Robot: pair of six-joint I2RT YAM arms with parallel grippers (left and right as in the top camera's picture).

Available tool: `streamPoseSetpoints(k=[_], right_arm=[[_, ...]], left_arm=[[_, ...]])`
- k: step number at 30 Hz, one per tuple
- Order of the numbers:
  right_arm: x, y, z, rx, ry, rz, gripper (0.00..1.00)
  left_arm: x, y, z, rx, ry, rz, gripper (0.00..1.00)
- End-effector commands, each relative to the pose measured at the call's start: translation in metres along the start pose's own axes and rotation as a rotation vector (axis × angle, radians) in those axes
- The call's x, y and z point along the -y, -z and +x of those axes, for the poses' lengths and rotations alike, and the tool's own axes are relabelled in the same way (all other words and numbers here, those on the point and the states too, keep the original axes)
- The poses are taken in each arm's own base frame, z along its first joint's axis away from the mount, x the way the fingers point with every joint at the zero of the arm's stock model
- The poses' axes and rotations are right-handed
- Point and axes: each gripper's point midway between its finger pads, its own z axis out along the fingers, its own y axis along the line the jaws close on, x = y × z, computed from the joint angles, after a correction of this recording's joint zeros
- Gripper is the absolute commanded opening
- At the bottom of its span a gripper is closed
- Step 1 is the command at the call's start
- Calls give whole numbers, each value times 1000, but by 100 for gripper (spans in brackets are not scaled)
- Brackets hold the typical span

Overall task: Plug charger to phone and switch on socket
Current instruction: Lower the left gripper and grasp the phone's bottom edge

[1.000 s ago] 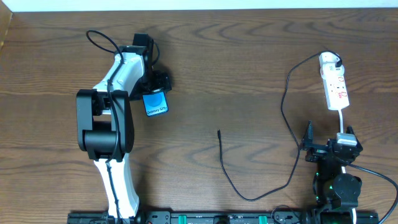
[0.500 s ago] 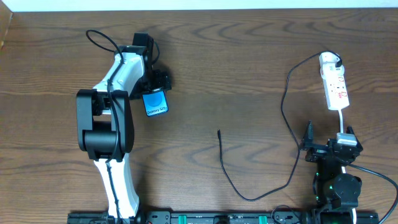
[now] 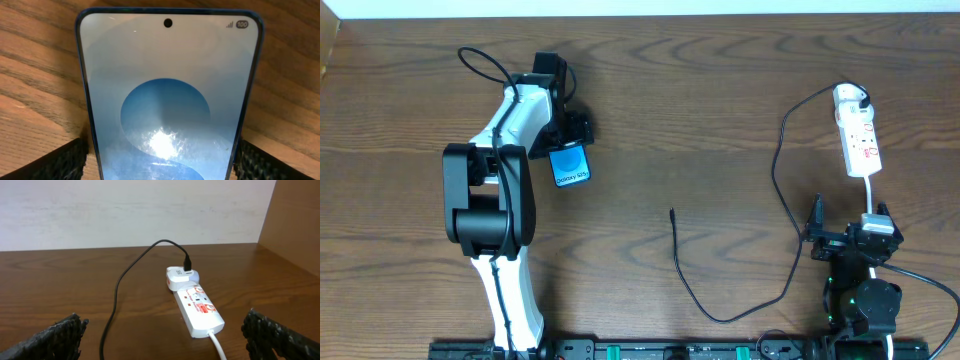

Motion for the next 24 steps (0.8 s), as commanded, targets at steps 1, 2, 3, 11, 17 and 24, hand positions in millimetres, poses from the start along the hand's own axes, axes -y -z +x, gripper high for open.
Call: streamPoseSetpoints(k=[1, 2, 3, 11, 17, 24], right_arm=[[-2, 0, 0, 1, 12, -6, 99], [-2, 0, 0, 1, 12, -6, 99], [-2, 0, 0, 1, 12, -6, 99], [-2, 0, 0, 1, 12, -6, 99], [-2, 0, 0, 1, 12, -6, 99], [-2, 0, 0, 1, 12, -6, 99]], left_arm=[[-4, -16, 15, -55, -17, -13, 91], [-4, -16, 15, -55, -17, -13, 90], [-4, -16, 15, -55, -17, -13, 90], [-4, -16, 15, -55, -17, -13, 89], [-4, -16, 15, -56, -17, -13, 86], [-4, -16, 16, -58, -17, -14, 83]])
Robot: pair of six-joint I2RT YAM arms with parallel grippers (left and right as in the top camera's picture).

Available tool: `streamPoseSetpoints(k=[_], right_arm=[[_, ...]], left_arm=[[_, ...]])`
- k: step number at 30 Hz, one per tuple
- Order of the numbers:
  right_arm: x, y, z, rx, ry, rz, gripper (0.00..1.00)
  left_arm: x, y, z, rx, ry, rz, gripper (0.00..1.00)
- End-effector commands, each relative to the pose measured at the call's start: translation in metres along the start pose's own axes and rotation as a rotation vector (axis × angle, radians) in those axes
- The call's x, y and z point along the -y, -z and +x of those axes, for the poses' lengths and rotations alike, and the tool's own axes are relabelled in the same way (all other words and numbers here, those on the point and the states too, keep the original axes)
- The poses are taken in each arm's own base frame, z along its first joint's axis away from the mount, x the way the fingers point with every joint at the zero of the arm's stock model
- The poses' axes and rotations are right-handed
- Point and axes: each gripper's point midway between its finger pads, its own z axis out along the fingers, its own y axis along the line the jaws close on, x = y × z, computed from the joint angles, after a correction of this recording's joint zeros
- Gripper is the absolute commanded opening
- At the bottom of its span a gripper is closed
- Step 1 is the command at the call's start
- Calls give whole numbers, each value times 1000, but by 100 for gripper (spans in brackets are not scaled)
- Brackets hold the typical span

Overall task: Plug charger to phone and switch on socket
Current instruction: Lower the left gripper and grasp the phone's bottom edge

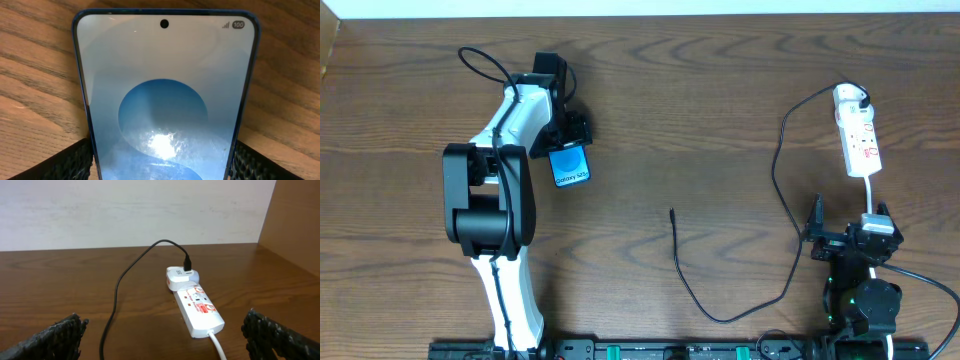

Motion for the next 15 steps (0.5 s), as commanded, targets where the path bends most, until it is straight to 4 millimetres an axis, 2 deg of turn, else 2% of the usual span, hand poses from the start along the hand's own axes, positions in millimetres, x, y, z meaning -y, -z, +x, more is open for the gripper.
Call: streamPoseSetpoints(k=[1, 15], right_arm=[[-2, 0, 0, 1, 12, -6, 99], [-2, 0, 0, 1, 12, -6, 99]], left_arm=[[-4, -16, 16, -60, -13, -14, 83], [-4, -16, 16, -60, -13, -14, 75]])
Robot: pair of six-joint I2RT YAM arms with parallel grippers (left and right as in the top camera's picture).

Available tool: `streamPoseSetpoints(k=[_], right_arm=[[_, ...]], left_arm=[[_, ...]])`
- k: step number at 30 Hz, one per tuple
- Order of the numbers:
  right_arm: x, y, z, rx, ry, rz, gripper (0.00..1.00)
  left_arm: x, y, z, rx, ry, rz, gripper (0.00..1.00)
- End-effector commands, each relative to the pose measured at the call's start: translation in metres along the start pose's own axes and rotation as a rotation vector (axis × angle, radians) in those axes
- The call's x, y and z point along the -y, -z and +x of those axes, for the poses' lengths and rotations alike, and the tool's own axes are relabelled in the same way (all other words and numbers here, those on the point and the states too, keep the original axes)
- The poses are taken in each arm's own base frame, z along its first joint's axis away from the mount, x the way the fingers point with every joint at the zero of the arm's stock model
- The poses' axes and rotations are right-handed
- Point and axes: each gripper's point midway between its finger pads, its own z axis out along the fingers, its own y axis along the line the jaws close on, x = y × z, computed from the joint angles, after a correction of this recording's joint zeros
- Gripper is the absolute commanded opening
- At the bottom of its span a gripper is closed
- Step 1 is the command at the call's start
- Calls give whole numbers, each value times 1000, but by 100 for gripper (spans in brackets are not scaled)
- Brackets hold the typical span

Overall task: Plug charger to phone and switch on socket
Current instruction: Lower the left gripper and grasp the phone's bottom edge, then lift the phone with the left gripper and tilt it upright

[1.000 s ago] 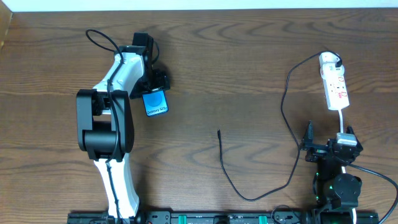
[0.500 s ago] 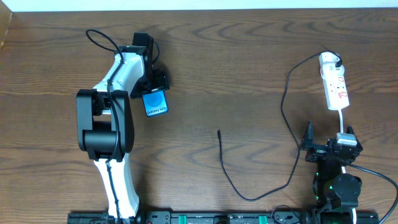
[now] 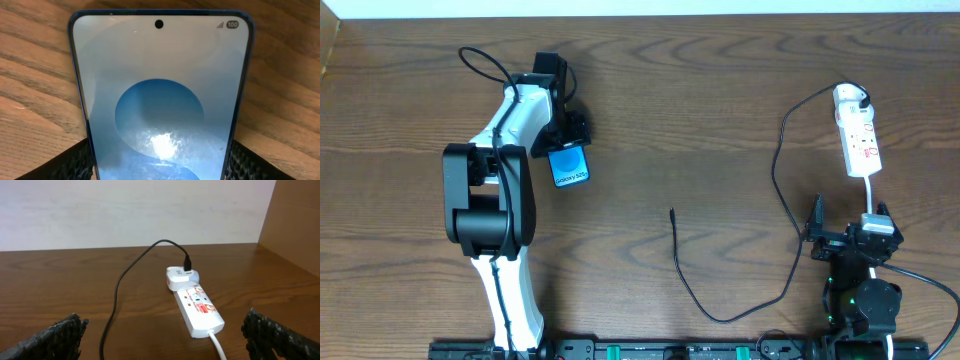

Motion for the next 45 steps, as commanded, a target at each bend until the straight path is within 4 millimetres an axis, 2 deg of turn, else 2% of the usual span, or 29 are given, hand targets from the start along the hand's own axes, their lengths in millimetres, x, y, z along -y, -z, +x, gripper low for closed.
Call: streamPoseSetpoints(k=[1, 5, 7, 11, 17, 24, 29, 35, 39, 42, 45], right_arm=[[-2, 0, 0, 1, 12, -6, 99], [-2, 0, 0, 1, 12, -6, 99], [-2, 0, 0, 1, 12, -6, 99], [-2, 0, 0, 1, 12, -6, 99], [-2, 0, 0, 1, 12, -6, 99], [-2, 0, 0, 1, 12, -6, 99], [-2, 0, 0, 1, 12, -6, 99], [-2, 0, 0, 1, 12, -6, 99], [-2, 0, 0, 1, 11, -6, 99], [-2, 0, 0, 1, 12, -6, 99], [-2, 0, 0, 1, 12, -6, 99]], left_arm=[[-4, -16, 16, -61, -6, -14, 75], [-4, -16, 16, -59, -6, -13, 75], [-4, -16, 16, -59, -6, -14, 70], [-4, -16, 16, -60, -6, -13, 42], [-4, -16, 16, -60, -6, -13, 8], [-5, -11, 16, -59, -11, -13, 8], [-1, 14, 7, -3, -25, 5, 7], [1, 56, -2, 83, -24, 35, 7], [2, 68, 0, 93, -24, 48, 8], [12, 76, 5, 80, -28, 108, 8], [41, 89, 14, 43, -40, 284, 7]])
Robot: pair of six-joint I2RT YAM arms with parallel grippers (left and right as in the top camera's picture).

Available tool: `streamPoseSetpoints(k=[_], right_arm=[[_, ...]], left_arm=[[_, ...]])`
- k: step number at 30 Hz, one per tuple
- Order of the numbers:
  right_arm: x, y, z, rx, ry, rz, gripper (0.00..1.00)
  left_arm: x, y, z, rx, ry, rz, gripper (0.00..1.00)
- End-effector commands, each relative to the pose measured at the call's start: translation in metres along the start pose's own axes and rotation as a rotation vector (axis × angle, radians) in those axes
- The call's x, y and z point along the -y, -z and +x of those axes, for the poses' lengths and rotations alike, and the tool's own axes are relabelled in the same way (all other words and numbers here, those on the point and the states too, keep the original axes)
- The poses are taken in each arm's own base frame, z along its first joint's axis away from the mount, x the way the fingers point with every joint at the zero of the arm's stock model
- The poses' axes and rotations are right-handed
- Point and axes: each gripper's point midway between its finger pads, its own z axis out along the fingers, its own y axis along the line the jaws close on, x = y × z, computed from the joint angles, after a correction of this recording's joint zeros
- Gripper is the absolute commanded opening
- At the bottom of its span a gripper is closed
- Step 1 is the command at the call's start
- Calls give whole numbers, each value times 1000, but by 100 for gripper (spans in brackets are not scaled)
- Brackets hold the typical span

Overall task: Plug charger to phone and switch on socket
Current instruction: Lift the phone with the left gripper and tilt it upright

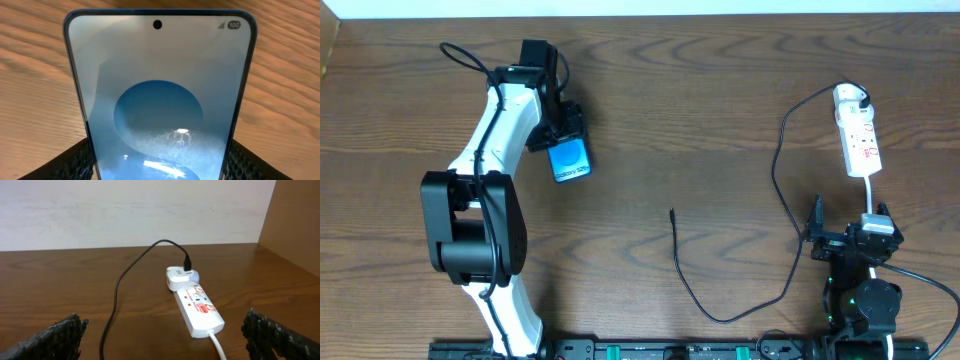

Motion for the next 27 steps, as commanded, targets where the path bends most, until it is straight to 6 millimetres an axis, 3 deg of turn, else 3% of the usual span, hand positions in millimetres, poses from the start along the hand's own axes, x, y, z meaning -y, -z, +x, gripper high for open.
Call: streamPoseSetpoints(k=[1, 6, 13, 16, 27], right_arm=[[-2, 0, 0, 1, 12, -6, 99], [-2, 0, 0, 1, 12, -6, 99], [-2, 0, 0, 1, 12, -6, 99], [-2, 0, 0, 1, 12, -6, 99], [-2, 0, 0, 1, 12, -6, 99]], left_arm=[[47, 27, 10, -36, -19, 274, 7], [94, 50, 26, -166, 78, 572, 7], [136, 94, 43, -401, 261, 876, 7], [146, 112, 48, -537, 388, 951, 7], [160, 157, 55, -817, 529, 1115, 7]])
